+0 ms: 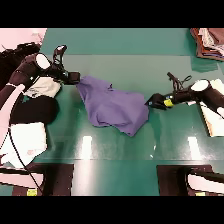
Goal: Fold the shirts.
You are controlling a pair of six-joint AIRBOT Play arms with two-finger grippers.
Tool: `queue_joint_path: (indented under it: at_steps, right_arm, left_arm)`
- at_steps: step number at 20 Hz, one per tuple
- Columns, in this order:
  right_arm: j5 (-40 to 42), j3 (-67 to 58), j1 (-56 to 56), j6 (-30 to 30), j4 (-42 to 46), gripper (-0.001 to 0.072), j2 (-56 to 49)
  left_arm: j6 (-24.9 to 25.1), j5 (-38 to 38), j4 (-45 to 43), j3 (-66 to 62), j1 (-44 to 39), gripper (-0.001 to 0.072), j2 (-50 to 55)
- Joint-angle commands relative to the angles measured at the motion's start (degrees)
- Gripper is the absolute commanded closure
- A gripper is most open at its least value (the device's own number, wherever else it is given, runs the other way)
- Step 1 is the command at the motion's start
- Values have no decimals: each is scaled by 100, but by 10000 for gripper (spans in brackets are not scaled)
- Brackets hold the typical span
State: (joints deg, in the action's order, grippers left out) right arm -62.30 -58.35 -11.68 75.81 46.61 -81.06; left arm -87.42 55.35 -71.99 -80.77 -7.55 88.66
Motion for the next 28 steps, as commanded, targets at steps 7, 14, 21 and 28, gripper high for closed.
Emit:
queue_joint_path:
  at_steps: [7, 14, 21, 28]
  right_arm:
    - [-249, -988, -564, -52, -42, 694, -1010]
    - [15, -1392, -286, -107, 614, 699, 470]
    - [-291, -3648, 13, -105, 946, 699, 2374]
    - [-501, -4286, 7, 372, 2133, 699, 3499]
  left_arm:
    - [0, 225, 2, -13, 4, 681, -4]
    - [0, 201, -699, -577, 4, 682, -1193]
    - [2, 109, -662, -2830, 4, 681, -3611]
    - [0, 129, -328, -3471, 4, 682, -4557]
